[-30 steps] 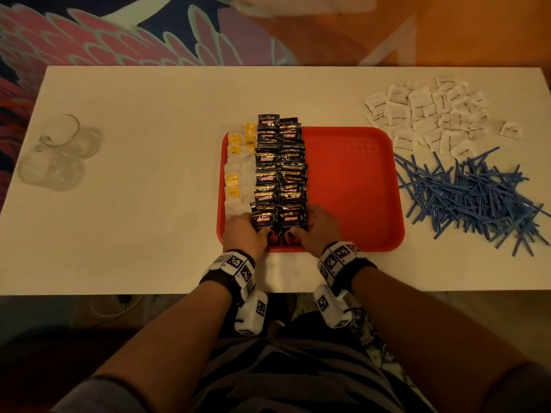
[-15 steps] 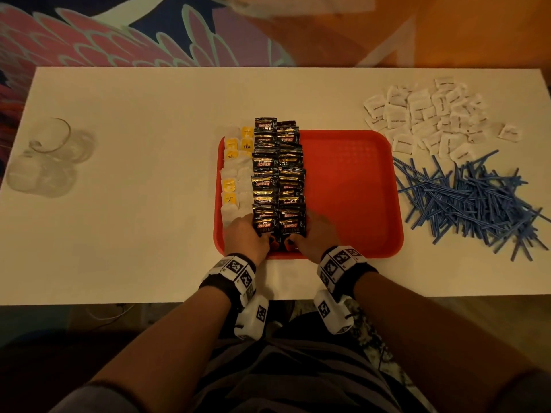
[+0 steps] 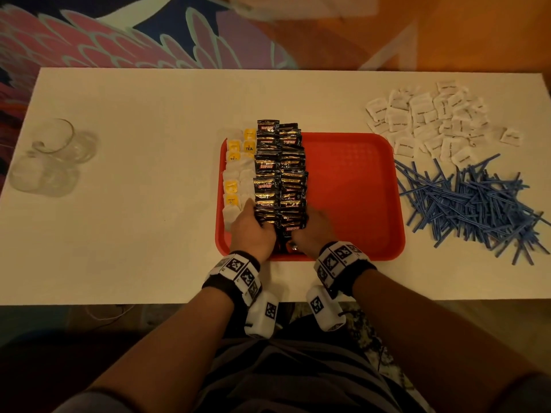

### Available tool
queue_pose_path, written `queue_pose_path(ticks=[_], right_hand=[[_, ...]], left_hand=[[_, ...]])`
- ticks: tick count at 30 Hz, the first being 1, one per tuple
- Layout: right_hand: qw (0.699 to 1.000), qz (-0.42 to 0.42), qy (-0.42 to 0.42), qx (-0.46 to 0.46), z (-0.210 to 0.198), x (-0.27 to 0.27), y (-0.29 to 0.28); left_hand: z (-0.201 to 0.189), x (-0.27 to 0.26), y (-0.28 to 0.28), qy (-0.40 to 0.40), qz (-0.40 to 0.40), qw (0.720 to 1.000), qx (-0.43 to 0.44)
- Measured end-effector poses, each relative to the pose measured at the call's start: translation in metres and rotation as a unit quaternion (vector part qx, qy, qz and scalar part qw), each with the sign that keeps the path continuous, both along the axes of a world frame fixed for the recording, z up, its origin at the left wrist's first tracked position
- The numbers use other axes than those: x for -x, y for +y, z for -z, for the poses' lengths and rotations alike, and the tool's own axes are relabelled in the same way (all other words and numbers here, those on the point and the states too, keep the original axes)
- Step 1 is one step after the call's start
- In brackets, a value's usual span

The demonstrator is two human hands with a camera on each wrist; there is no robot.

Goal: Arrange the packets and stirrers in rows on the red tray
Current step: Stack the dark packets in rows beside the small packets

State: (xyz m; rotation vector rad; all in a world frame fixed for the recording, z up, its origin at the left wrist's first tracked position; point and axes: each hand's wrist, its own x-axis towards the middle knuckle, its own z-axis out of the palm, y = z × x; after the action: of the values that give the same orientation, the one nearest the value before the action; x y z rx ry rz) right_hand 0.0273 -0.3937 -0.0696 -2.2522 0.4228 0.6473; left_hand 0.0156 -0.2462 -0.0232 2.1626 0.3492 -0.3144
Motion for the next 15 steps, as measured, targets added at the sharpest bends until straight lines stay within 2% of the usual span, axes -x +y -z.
queue_pose_path(ticks=[3, 7, 10, 13, 15], right_hand=[[0.999, 0.031, 0.016, 0.012, -0.011, -0.015, -0.005], [0.997, 0.065, 0.037, -0.004, -0.023, -0.044, -0.004], [0.998, 0.044, 0.04, -0.009, -0.001, -0.055, 0.0], [0.998, 0.044, 0.042, -0.018, 0.02, -0.055, 0.003], [0.998, 0.054, 0.036, -0.021, 0.015, -0.056, 0.003]], left_hand=[[-0.01, -0.011, 0.002, 0.007, -0.024, 1.0, -0.007], [-0.017, -0.037, 0.007, 0.056, -0.023, 0.997, 0.054], [-0.016, -0.048, 0.006, 0.071, -0.009, 0.991, 0.113], [-0.016, -0.046, 0.002, 0.071, 0.008, 0.991, 0.116], [-0.02, -0.047, 0.001, 0.066, -0.009, 0.99, 0.124]])
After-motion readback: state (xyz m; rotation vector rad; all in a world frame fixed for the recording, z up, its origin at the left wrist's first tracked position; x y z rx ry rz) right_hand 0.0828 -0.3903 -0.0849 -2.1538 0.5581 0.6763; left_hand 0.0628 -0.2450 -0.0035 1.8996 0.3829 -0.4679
